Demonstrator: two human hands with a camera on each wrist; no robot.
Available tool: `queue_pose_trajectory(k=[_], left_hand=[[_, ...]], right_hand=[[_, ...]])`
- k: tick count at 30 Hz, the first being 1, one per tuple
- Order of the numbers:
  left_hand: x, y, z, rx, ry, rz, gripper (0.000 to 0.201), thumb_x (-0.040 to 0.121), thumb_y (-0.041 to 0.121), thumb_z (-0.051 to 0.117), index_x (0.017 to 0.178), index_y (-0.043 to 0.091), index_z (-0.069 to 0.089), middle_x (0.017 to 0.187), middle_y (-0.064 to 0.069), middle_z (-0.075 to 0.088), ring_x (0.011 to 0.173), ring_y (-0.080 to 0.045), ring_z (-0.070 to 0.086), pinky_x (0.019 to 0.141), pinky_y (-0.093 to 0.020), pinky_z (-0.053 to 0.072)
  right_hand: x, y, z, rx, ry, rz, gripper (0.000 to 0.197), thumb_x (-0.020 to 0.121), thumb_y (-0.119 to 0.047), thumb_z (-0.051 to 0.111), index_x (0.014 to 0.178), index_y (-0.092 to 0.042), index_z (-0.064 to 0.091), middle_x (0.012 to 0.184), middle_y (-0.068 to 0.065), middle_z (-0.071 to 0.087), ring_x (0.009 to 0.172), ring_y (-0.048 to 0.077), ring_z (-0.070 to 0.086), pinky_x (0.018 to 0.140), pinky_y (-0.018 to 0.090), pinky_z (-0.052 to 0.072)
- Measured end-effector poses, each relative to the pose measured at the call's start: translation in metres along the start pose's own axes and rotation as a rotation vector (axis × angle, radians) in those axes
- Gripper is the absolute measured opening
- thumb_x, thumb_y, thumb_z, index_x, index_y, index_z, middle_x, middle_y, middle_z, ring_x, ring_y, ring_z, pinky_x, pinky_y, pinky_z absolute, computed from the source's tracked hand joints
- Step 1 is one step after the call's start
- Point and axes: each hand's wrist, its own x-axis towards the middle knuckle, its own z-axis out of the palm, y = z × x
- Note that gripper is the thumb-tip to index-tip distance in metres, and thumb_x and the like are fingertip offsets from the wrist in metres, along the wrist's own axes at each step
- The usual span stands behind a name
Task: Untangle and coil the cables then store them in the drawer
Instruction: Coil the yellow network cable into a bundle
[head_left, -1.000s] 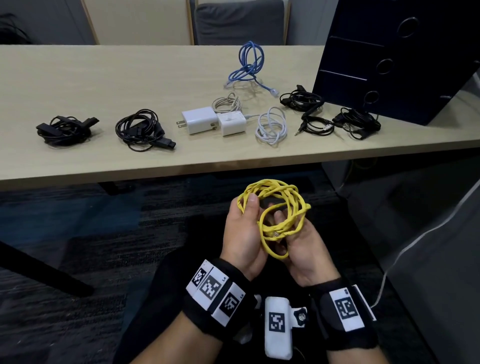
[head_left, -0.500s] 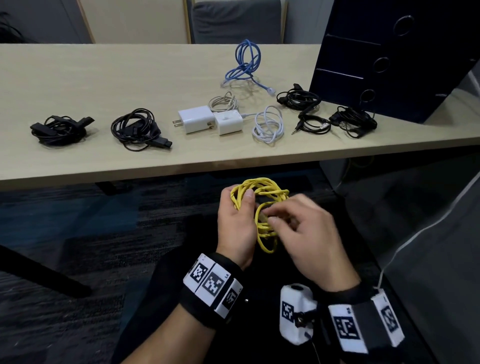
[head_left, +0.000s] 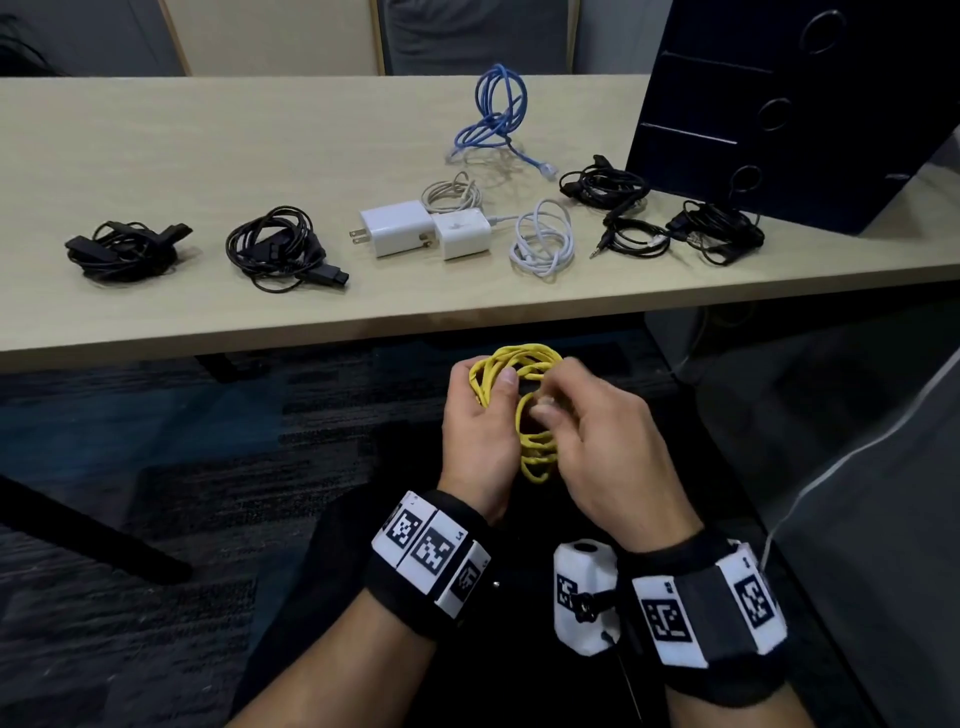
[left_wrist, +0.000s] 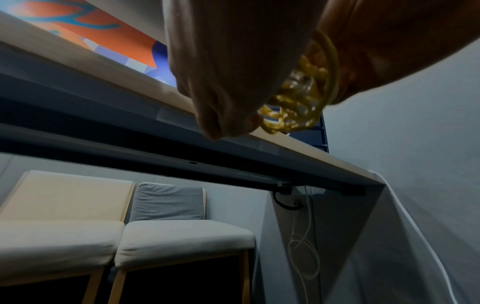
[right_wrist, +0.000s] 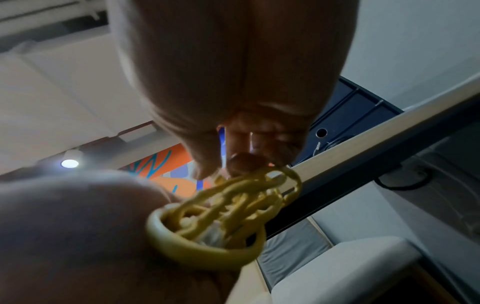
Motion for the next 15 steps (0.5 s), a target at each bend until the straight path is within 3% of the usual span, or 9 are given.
queue_pose_trajectory(k=[4,6,8,10,11,12,15], left_hand=[[-0.001,-0.003,0.001,0.026,0.100,-0.028,0.014,0.099,0.015,0.050,0.112,0.009,0.050,0.091,-0.003,0.062,0.082,-0.014,0.065,0.064,-0.021,0.053],[0.004,-0.001,0.001,0.022,0.177,-0.030,0.014,0.099,0.018,0.051,0.111,0.011,0.050,0.094,-0.004,0.062,0.091,-0.022,0.064,0.077,-0.032,0.056],[0.010,0.005,0.000,-0.060,0.251,-0.050,0.009,0.098,0.018,0.052,0.106,0.015,0.048,0.093,-0.006,0.062,0.092,-0.024,0.062,0.091,-0.048,0.052],[0.015,0.011,0.001,-0.183,0.284,-0.077,0.007,0.098,0.016,0.053,0.103,0.018,0.048,0.094,-0.009,0.062,0.091,-0.026,0.061,0.093,-0.054,0.050],[0.014,0.013,0.002,-0.235,0.284,-0.094,0.007,0.098,0.015,0.053,0.103,0.019,0.048,0.095,-0.009,0.062,0.090,-0.026,0.061,0.093,-0.055,0.051],[0.013,0.014,0.003,-0.283,0.270,-0.115,0.007,0.098,0.015,0.053,0.103,0.018,0.049,0.095,-0.009,0.062,0.087,-0.024,0.062,0.089,-0.053,0.054],[0.004,0.016,0.004,-0.409,0.172,-0.171,0.008,0.101,0.013,0.047,0.108,0.014,0.047,0.090,-0.007,0.059,0.062,-0.010,0.060,0.054,-0.034,0.057]], right_hand=[[-0.005,-0.007,-0.002,0.197,0.135,-0.042,0.006,0.095,-0.011,0.056,0.091,-0.013,0.053,0.079,-0.003,0.065,0.070,0.010,0.063,0.061,0.033,0.050],[-0.011,-0.011,-0.001,0.325,0.207,-0.095,0.005,0.093,-0.010,0.056,0.091,-0.013,0.057,0.083,-0.005,0.066,0.072,0.010,0.064,0.064,0.028,0.052],[-0.018,-0.010,-0.001,0.488,0.272,-0.128,0.016,0.093,-0.009,0.056,0.094,-0.024,0.060,0.089,-0.005,0.068,0.072,0.014,0.065,0.067,0.028,0.054],[-0.022,-0.007,0.000,0.702,0.352,-0.102,0.028,0.093,-0.008,0.057,0.092,-0.036,0.058,0.093,0.002,0.069,0.067,0.021,0.064,0.066,0.034,0.054],[-0.024,-0.006,0.001,0.820,0.383,-0.069,0.027,0.093,-0.009,0.057,0.090,-0.036,0.058,0.094,0.007,0.069,0.065,0.024,0.062,0.065,0.035,0.052],[-0.024,-0.005,0.002,0.925,0.404,-0.026,0.023,0.093,-0.011,0.057,0.089,-0.033,0.058,0.093,0.012,0.069,0.064,0.025,0.059,0.064,0.035,0.051],[-0.023,0.003,0.002,1.200,0.454,0.192,0.006,0.092,-0.010,0.050,0.091,-0.016,0.050,0.088,0.011,0.070,0.061,0.018,0.057,0.060,0.029,0.051]])
